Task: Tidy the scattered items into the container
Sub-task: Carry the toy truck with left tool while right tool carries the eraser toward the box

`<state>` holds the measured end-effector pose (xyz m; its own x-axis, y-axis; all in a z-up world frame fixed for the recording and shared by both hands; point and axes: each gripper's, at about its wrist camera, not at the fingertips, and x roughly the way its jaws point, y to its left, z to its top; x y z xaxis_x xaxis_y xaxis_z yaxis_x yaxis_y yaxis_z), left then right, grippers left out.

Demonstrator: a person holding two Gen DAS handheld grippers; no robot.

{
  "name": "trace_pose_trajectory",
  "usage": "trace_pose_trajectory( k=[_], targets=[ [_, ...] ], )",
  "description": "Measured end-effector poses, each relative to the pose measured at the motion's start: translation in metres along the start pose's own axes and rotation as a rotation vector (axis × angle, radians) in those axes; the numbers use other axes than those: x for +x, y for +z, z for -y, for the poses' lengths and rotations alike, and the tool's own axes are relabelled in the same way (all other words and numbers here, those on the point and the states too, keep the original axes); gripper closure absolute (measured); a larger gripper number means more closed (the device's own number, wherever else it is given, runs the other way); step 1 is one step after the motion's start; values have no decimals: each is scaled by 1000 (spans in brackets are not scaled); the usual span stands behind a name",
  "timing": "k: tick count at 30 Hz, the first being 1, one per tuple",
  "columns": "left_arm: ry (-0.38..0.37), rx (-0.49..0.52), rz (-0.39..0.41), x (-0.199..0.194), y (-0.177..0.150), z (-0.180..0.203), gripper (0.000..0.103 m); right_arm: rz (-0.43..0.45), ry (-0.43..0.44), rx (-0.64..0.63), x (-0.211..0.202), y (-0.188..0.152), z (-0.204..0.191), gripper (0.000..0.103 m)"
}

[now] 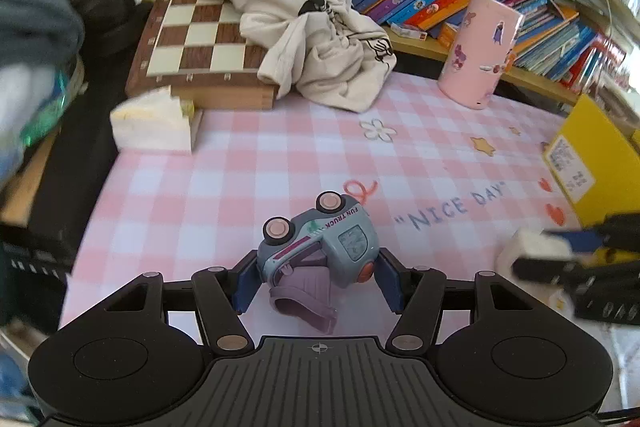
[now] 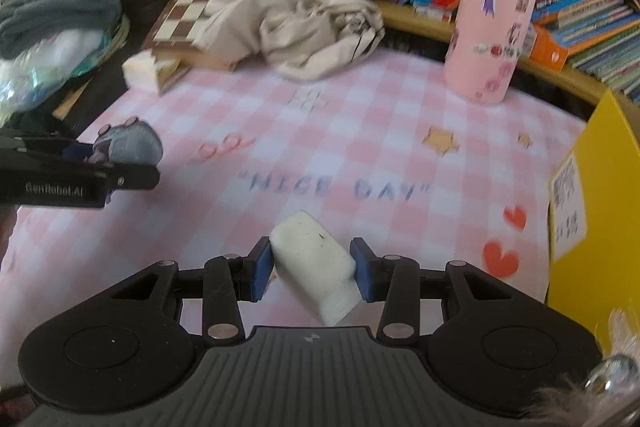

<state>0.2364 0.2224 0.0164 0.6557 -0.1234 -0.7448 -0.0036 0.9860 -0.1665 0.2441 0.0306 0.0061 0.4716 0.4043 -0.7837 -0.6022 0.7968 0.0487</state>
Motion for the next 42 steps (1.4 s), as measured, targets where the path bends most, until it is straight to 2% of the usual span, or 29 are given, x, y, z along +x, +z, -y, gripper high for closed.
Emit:
trace_pose_trajectory(
  k=[6,11,15,26,42],
  targets=[
    [-38,-40,-6,-21,-13,1,43,-4,-1,-53,-19,-15,-20,64],
    [-54,-35,10,-34,-23,6,43,2,-28,-52,-28,-22,-23,64],
    [-31,-13,7,-35,-28,8,43,-6,-54,-31,-30,-29,-22,64],
    [-69,50,43,-53,-31,26,43,7,-70,-33,-41,-35,-25,63],
    [-189,107,62,-109,-45,46,43,34,-69,-9,-88,-60,-35,64]
  ],
)
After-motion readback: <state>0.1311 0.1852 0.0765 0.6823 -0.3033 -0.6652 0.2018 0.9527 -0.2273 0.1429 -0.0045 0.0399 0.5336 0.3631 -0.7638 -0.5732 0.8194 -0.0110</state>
